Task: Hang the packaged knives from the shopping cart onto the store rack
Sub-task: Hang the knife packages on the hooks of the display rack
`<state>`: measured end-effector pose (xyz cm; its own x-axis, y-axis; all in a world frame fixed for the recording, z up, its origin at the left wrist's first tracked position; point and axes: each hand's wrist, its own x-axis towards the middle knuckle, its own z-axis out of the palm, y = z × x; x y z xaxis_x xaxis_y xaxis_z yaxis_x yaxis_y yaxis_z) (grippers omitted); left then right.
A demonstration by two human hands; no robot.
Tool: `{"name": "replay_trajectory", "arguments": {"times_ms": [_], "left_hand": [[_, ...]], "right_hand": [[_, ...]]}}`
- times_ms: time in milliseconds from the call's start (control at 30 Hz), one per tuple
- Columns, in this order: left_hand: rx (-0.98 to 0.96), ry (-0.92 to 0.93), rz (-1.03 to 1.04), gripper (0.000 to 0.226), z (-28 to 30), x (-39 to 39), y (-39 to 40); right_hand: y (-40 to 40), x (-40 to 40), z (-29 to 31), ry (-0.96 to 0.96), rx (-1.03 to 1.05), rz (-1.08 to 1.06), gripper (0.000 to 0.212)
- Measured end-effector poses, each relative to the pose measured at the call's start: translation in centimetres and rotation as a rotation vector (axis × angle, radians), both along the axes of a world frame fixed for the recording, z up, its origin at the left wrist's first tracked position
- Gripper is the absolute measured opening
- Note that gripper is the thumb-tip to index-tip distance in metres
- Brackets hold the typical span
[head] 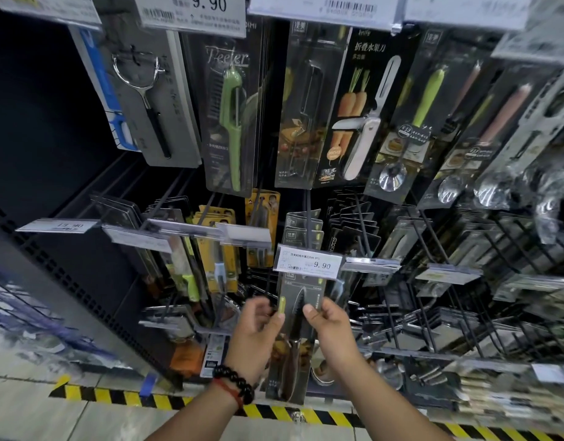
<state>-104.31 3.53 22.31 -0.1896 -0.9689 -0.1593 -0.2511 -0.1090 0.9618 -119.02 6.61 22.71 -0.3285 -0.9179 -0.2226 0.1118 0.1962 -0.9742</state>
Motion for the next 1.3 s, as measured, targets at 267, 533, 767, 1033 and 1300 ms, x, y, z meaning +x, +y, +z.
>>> {"name": "replay_trajectory", "arguments": {"times_ms": [267, 533, 767, 1033, 1300], "left_hand": [[-0.941, -0.541, 0.163, 0.081, 7.4, 2.6, -4.5], [-0.967, -0.963, 0.132, 0.063, 8.0, 2.6, -8.2], [-1.024, -0.946, 0.184, 0.054, 7.7, 2.5, -8.5], [-1.070, -0.904, 0.222, 0.052, 7.3, 2.5, -8.5], [-1.104, -0.875, 0.235, 0.052, 7.2, 2.4, -8.6]], "right_hand": [[-1.6, -0.6, 1.5, 0.003, -0.011, -0.036, 0.015], [-3.2, -1.7, 1.9, 0.028, 0.025, -0.066, 0.022], [-3.7, -1.6, 2.0, -0.020, -0.014, -0.081, 0.044], [-2.4, -0.3, 1.4, 0.070, 0.043, -0.080, 0.018], [-2.6, 0.1, 2.0, 0.088, 0.024, -0.069, 0.016]]}}
